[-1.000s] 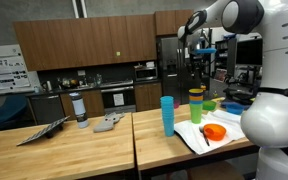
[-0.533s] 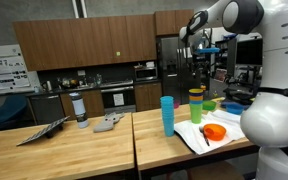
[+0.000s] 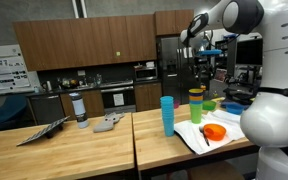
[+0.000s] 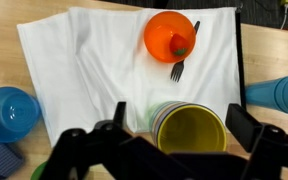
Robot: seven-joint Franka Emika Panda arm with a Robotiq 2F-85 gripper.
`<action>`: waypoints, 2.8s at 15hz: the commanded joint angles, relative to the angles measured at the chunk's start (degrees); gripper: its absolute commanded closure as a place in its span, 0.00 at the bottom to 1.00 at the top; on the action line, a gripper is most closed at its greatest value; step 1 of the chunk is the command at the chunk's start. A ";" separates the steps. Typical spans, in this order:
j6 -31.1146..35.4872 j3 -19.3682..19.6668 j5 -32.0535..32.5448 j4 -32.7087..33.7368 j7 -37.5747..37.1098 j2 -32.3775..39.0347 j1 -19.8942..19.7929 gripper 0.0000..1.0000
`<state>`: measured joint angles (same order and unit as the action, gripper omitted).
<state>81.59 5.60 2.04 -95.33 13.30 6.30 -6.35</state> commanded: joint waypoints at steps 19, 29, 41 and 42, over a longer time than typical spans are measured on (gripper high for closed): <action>15.42 -1.86 8.90 -7.17 -4.54 2.93 2.16 0.00; 19.60 -2.80 8.20 -11.84 -4.70 3.38 3.21 0.00; 20.30 -2.80 8.50 -13.31 -4.15 1.83 2.87 0.52; 20.60 -2.96 8.22 -13.71 -4.69 1.38 3.05 0.62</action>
<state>100.34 2.53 9.75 -105.90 9.53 9.11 -3.32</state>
